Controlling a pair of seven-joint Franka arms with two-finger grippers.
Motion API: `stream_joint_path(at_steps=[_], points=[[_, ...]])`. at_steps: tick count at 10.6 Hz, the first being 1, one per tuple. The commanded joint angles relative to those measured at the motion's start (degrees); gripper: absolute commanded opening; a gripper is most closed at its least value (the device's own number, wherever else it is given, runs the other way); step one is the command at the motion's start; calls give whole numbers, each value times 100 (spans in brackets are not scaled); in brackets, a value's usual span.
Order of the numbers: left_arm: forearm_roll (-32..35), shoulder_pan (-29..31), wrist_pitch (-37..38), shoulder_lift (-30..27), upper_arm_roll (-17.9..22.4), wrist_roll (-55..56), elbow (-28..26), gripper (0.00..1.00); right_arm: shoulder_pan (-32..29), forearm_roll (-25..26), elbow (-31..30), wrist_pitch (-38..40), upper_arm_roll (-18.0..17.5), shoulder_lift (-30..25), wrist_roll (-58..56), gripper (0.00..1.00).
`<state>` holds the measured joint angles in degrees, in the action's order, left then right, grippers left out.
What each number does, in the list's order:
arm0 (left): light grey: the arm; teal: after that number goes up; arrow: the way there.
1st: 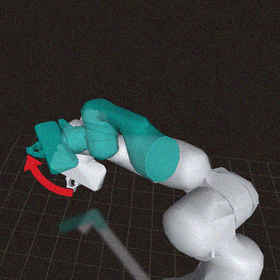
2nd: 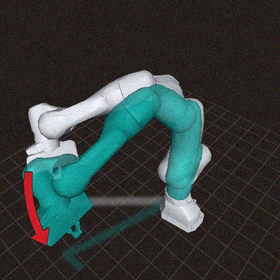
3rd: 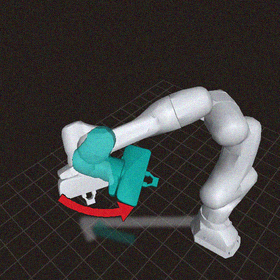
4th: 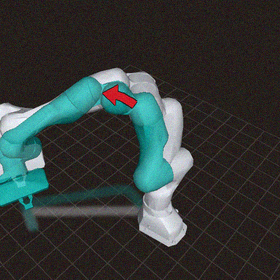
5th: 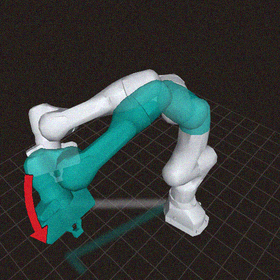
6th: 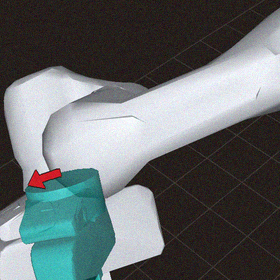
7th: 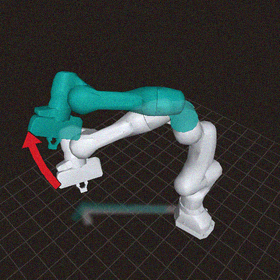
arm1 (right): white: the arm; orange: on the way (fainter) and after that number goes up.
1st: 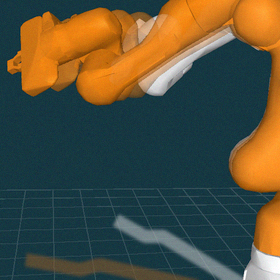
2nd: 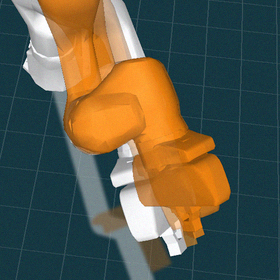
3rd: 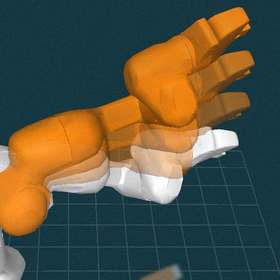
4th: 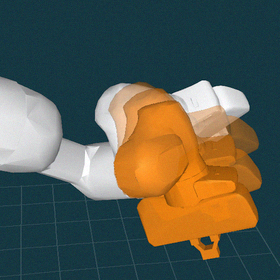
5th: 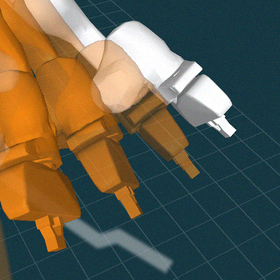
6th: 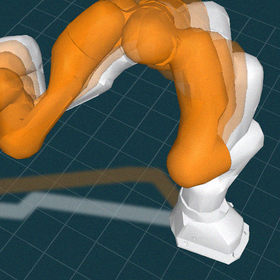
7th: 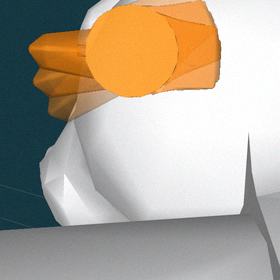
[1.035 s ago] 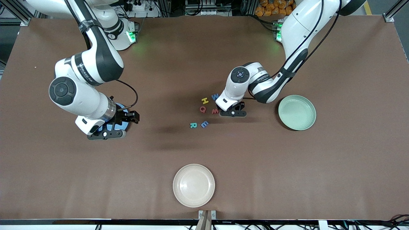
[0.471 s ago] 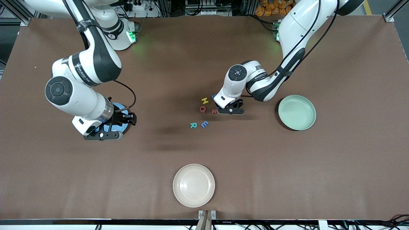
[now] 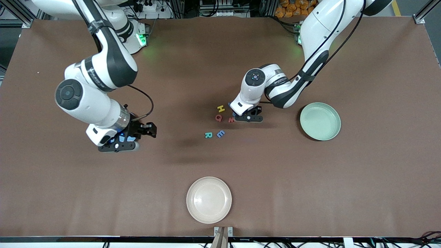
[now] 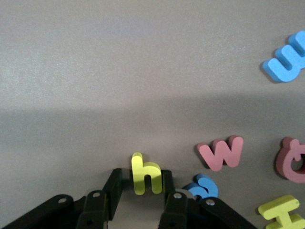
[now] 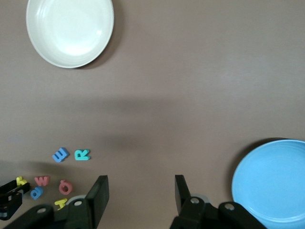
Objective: Sort uppercase to blue plate, lowercase to green plate
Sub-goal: 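Lower the left gripper onto the yellow h and close it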
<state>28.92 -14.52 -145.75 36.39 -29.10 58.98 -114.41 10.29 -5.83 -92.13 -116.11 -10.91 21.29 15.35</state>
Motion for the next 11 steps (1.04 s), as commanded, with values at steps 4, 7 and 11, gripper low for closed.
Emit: stream_joint_path(at_steps=[4, 7, 11], points=[[149, 19, 47, -53, -52, 140, -143, 16, 683, -6, 55, -561, 1, 454, 47, 84], [70, 386, 685, -429, -131, -367, -134, 7, 965, 177, 55, -878, 10, 718, 336, 89], [-834, 1766, 2135, -1299, -676, -2218, -143, 0, 1448, 565, 72, -1526, 10, 1279, 1160, 96]])
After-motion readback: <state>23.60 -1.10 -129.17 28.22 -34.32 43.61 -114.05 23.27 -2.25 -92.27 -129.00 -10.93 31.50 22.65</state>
